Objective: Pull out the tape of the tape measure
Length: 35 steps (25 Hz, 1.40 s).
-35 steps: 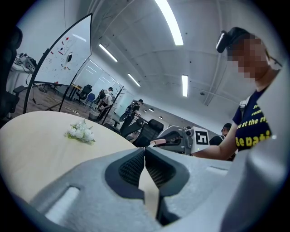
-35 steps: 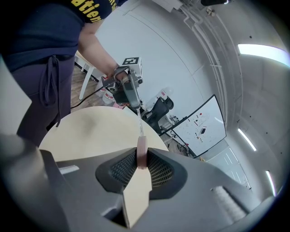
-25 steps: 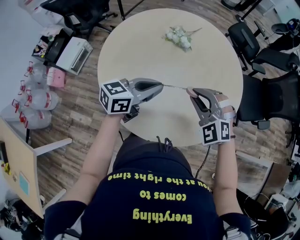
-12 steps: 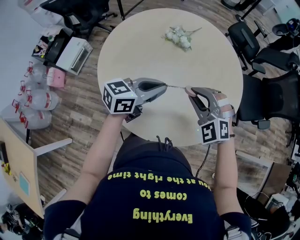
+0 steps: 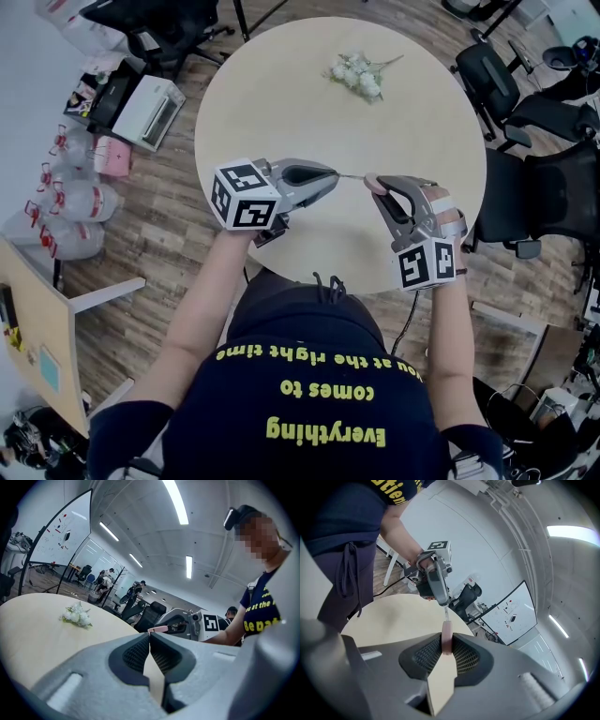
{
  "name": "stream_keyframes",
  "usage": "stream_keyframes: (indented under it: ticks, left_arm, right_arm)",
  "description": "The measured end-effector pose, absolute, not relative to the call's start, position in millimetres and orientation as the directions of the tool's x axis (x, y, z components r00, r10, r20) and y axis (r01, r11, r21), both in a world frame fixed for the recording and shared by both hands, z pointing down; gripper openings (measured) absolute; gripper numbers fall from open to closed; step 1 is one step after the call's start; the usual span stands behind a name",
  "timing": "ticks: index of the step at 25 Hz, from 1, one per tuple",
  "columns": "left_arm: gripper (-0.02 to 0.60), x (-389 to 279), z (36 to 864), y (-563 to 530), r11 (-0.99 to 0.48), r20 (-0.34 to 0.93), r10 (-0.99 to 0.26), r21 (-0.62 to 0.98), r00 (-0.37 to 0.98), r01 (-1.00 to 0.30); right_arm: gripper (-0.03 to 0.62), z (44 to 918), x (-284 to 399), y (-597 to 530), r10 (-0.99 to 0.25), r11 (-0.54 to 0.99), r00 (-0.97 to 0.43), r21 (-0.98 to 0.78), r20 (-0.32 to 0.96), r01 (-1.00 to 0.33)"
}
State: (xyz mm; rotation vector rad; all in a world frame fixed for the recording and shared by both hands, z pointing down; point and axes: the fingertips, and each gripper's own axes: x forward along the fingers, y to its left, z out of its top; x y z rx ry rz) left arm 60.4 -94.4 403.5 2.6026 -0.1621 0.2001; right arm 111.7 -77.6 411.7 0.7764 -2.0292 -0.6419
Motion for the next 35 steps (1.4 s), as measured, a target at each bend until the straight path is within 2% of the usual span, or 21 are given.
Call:
stream_keyframes:
  ticks: [35]
  left_arm:
    - [0.008, 69.5, 417.3, -87.0, -0.834, 0.214, -0.079, 0.521, 0.974, -0.182]
  right_arm:
    - [0.084, 422.7, 81.7, -73.6, -0.690, 0.705, -0.478, 0.654, 0.544, -0.275]
